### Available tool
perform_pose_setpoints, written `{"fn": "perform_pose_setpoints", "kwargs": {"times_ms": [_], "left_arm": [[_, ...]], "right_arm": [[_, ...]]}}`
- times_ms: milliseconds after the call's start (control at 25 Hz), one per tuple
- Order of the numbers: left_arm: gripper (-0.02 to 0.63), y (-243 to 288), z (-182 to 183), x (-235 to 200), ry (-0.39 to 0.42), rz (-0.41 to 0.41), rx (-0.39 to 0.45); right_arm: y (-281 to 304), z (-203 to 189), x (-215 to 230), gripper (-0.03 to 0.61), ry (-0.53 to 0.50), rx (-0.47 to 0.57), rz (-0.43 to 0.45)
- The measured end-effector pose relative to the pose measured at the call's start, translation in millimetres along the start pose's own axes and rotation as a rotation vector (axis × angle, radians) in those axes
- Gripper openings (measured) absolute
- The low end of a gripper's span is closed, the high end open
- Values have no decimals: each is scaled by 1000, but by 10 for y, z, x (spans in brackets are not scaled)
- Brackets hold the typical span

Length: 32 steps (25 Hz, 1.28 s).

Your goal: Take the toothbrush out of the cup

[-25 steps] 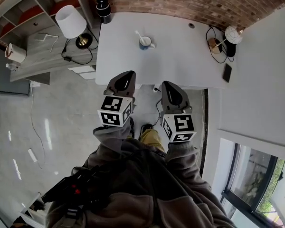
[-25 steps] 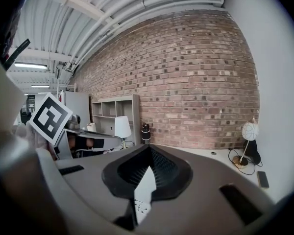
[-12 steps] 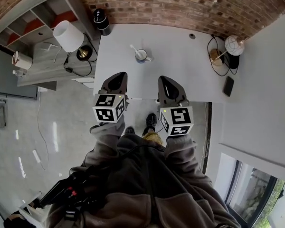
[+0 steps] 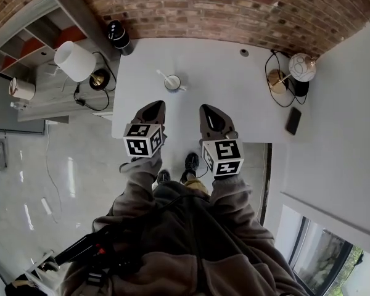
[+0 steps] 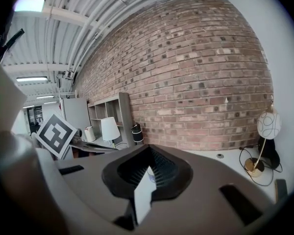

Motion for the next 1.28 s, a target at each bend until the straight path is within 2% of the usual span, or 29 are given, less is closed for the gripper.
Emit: {"fn": "perform_pose_setpoints", "kwargs": {"times_ms": [240,600,1040,1080,1280], "left_arm": [[5,392,-86,-169,-63,-10,3],[5,940,-223,-488,-134,39,-34],[8,1508,-373,-834,-189,81,-75],[60,1553,-391,-857,-193,84,-80],[71,1714,-473,-960,-215,105,-101]], "right_arm": [[332,-140,187,2,10,-38,26],[858,-381,357,2,-16,-115,76],[1069,-580,473,2,2,-170,91],[1071,-594,494,2,4,-172,89],[1061,-662,574,2,20,-188,73]]}}
Point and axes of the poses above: the fingertips, and each gripper's own axes: y forward along the fingers, x to its right, z out of its top, the point moved 9 cm from there along -y, backward along the fingers, and after that the axes turned 8 degrees about -y, right-handed, at the moved point
